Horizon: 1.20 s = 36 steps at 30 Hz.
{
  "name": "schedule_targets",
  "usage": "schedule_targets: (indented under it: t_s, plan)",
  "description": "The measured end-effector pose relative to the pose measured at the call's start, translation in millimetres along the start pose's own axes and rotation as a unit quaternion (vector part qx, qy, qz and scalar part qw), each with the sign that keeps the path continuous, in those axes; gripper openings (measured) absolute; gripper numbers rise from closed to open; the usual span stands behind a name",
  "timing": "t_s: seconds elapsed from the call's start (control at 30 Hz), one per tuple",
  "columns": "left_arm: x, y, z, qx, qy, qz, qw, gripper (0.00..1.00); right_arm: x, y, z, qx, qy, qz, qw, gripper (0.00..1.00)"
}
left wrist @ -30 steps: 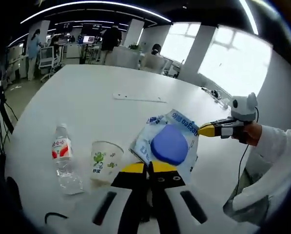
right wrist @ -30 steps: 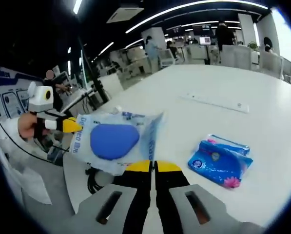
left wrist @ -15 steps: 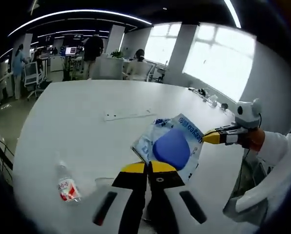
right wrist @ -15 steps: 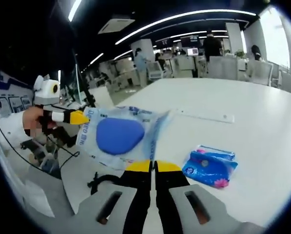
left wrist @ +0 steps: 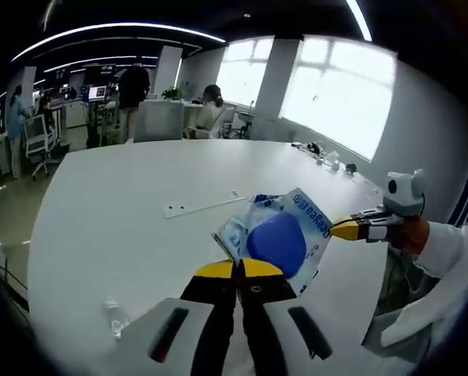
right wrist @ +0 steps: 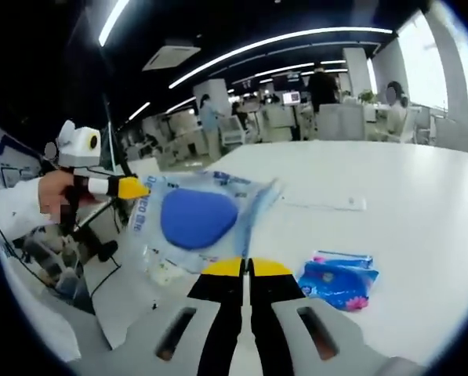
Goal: Arrange the tabletop items into an orderly group along one side of the table until the central work area is clear of visible clutter.
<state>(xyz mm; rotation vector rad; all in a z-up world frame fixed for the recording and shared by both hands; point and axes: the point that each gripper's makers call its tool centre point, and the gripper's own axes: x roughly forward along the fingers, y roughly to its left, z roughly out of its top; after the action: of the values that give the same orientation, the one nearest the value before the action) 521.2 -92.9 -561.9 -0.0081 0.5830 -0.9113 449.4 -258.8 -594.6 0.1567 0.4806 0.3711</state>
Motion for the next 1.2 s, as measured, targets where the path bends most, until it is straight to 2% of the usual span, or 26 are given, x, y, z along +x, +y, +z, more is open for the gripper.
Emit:
schedule_targets:
  t_s: [0.27,0.5,0.67,0.93,1.2]
  plan:
    - [9,19.1,4.2,0.002,0.007,-0.003,1.0,0.0,17,1,1.7,0.009,-0.004,-0.008,0.9999,0.0]
    - [28,37.3,-3.4,0.0,0.02,-0.001,0.9998,0.0,39,-7,-10.6,0.018,0.013,-0.013,0.9997,0.0]
    - [47,48.5,-12.4,-0.011,0.029,0.0,0.9995,0.0,52,-16,-20.7,0.024,0.024,-0.015,0.9993,0.0]
    - [81,63.2,-37.2,-0.022,0.059,-0.002,0.998,0.0,75,-35,-45.2,0.017,0.057,-0.028,0.9978,0.0]
    - [104,75.1,-53.5,-0.025,0.076,-0.011,0.9967,0.0,89,-51,-63.9,0.028,0.075,-0.037,0.9961,0.0]
